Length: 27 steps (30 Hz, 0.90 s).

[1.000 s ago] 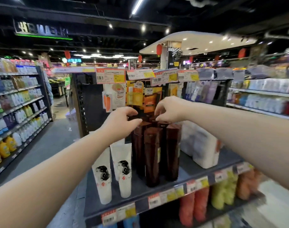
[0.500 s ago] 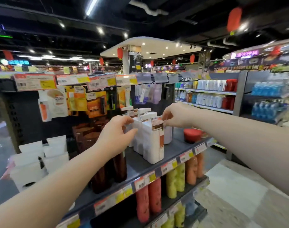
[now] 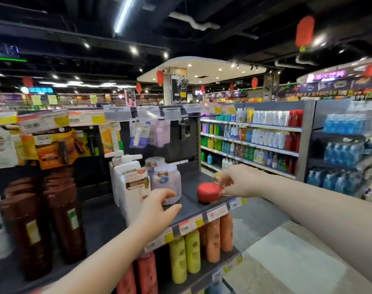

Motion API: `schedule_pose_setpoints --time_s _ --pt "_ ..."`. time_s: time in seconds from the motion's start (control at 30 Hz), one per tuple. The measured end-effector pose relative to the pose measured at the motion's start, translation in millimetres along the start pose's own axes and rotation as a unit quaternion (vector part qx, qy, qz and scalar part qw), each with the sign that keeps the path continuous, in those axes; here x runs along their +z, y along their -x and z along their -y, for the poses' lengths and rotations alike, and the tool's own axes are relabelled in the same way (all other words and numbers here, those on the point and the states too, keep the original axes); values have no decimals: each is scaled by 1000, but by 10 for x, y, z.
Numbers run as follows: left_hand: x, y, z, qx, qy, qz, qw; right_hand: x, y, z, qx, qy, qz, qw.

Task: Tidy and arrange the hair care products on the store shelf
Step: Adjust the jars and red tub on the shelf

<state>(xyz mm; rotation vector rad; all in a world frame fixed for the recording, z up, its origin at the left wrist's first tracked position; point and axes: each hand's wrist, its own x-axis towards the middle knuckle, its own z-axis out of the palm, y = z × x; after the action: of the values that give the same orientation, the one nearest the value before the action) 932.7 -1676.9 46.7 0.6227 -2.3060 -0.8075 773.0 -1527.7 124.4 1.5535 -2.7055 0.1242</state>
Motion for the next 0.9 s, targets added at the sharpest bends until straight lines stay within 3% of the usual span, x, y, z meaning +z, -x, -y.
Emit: schedule_pose_setpoints --time_s 0.53,0.9 --pt "730 -634 -15 -47 -46 -48 997 520 -620 -891 -41 -45 30 998" --pt "948 -1751 552 -94 -131 -162 974 358 -1623 -935 -98 -22 11 995"
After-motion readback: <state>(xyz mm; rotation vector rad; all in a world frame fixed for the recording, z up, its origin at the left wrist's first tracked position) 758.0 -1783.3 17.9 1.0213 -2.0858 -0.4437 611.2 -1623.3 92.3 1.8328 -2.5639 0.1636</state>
